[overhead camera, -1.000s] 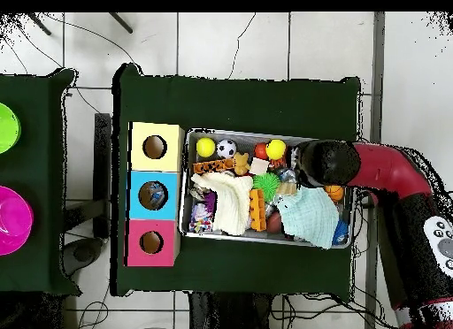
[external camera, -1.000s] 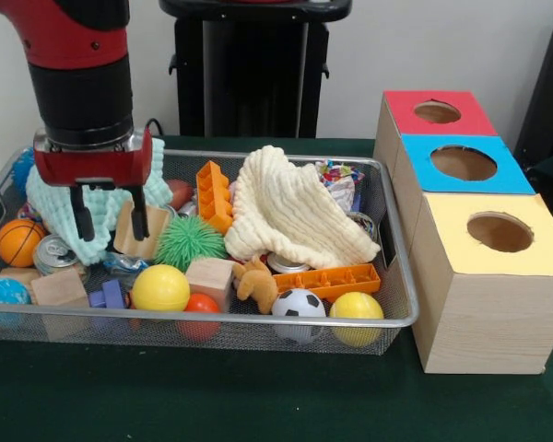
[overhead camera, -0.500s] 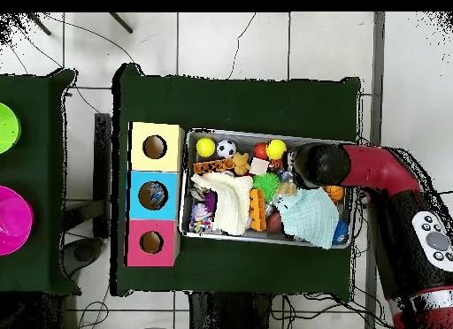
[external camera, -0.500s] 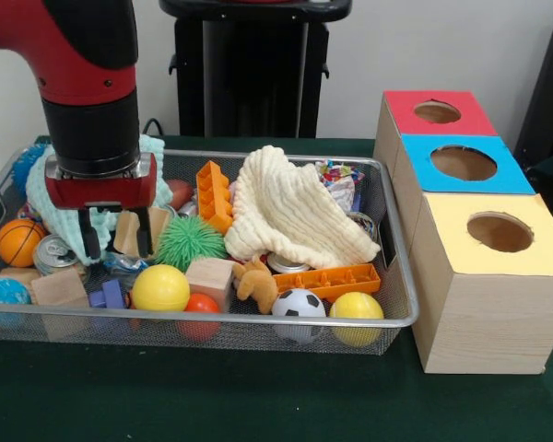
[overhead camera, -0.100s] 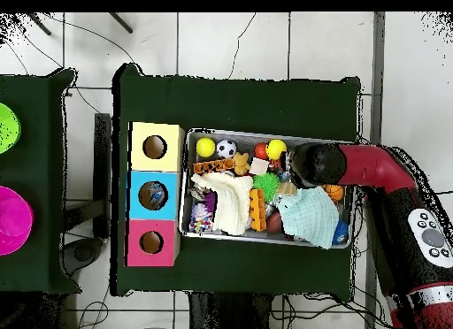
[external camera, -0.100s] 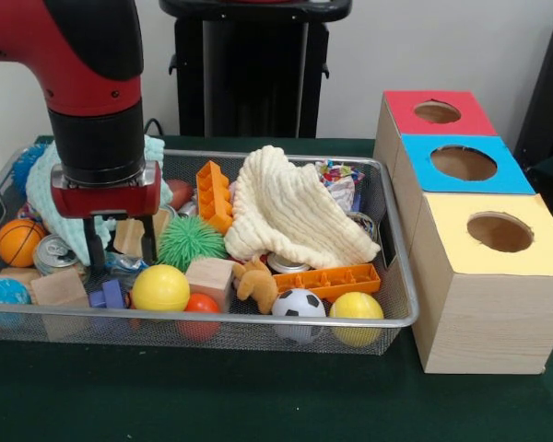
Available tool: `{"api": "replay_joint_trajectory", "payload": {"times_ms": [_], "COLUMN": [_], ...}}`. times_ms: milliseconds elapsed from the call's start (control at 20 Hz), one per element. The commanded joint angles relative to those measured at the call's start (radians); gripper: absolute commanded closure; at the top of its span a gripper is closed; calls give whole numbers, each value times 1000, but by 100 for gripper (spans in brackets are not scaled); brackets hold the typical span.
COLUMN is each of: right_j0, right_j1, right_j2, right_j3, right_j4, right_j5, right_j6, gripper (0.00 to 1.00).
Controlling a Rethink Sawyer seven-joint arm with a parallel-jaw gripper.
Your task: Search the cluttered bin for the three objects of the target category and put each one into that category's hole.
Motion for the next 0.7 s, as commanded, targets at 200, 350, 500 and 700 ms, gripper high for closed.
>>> {"api": "replay_joint_trajectory", "payload": {"times_ms": [200, 350, 500, 700], "right_j0": [-1, 2, 9, 10], "right_j1": [58, 64, 69, 61], "right_j2": [55, 56, 55, 48], "right_j3": [-45, -50, -60, -51], "right_j4": [-97, -104, -110, -104], "right_j5": [15, 23, 45, 74], "right_j6": [-327, -326, -333, -330], "gripper": [0, 0, 0, 0]}}
